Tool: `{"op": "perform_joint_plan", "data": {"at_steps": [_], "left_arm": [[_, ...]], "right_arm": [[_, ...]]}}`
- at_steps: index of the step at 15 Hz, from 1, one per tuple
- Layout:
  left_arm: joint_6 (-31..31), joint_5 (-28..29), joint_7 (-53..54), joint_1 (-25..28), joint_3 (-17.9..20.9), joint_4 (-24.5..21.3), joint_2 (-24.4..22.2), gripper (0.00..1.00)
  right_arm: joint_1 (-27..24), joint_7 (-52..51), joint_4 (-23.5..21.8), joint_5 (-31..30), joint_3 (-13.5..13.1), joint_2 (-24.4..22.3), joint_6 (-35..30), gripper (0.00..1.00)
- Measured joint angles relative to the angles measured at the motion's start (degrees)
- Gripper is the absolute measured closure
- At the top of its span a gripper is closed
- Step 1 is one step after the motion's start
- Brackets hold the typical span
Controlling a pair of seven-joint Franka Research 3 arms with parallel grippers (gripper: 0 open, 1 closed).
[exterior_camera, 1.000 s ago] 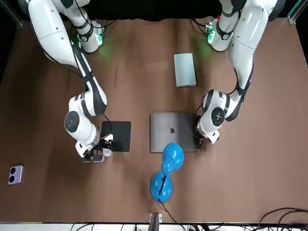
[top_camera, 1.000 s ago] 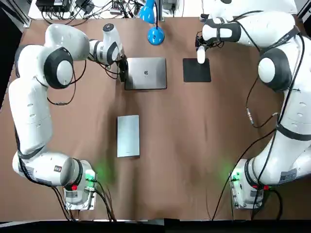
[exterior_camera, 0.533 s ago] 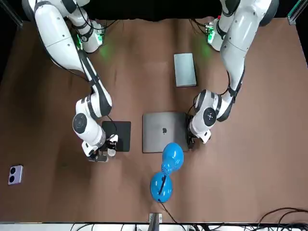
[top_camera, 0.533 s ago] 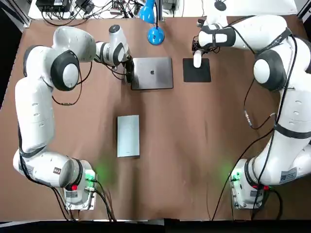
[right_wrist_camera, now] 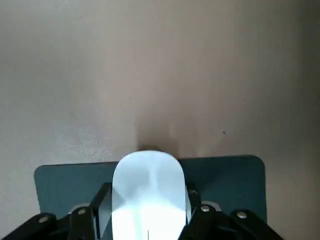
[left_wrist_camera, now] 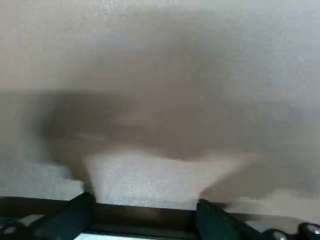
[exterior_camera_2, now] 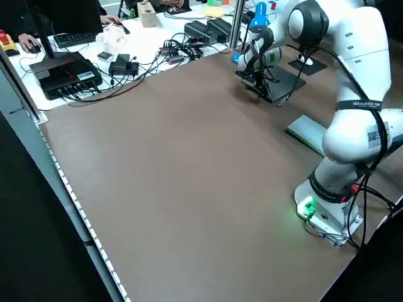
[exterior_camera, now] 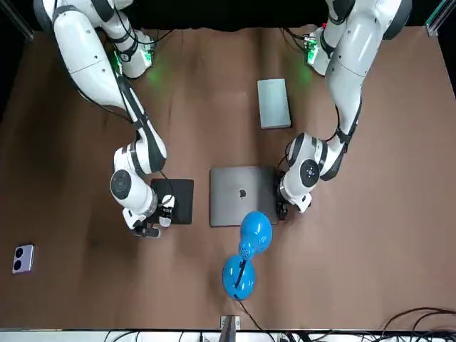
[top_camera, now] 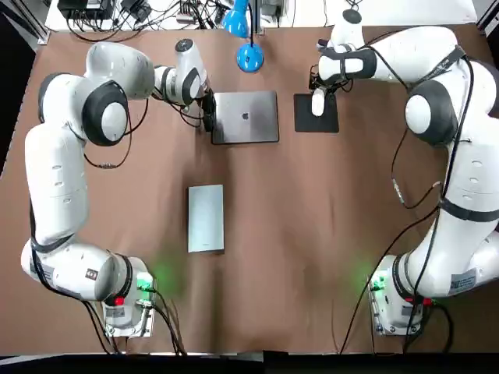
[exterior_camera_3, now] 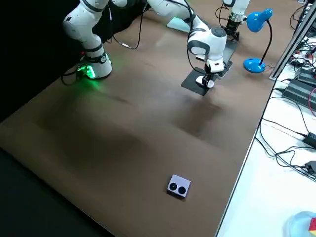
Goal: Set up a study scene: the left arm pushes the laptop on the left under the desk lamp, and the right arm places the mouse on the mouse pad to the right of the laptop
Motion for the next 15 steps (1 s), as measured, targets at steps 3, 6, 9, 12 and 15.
{"op": "perform_joint_plan", "data": {"at_steps": [3,6,9,12,15], "left_arm": [[-0.5,0.0,0.0,0.7,0.2,0.6,-1.2,0.0],[-6.9,0.0,5.5,5.1,0.9,0.8,-6.1,0.0],[-10.1,0.4,10.1,7.2,0.9,0.8,-8.4,0.0],[-19.3,2.2,20.5,9.4,0.9,1.6,-13.1,0.0],[-26.7,2.5,31.1,12.4,1.0,2.9,-17.0,0.0]], "right_arm": [[0.0,0.1,-0.4,0.0,0.0,0.0,-0.1,0.29],[0.1,0.1,-0.8,0.0,0.0,0.0,-0.1,0.0],[0.2,0.1,-0.6,0.0,0.0,-0.1,0.1,0.0],[0.1,0.1,0.8,0.0,-0.4,-2.0,-1.0,0.0],[-1.5,0.1,2.2,0.0,-0.9,-6.4,-4.9,0.0]]}}
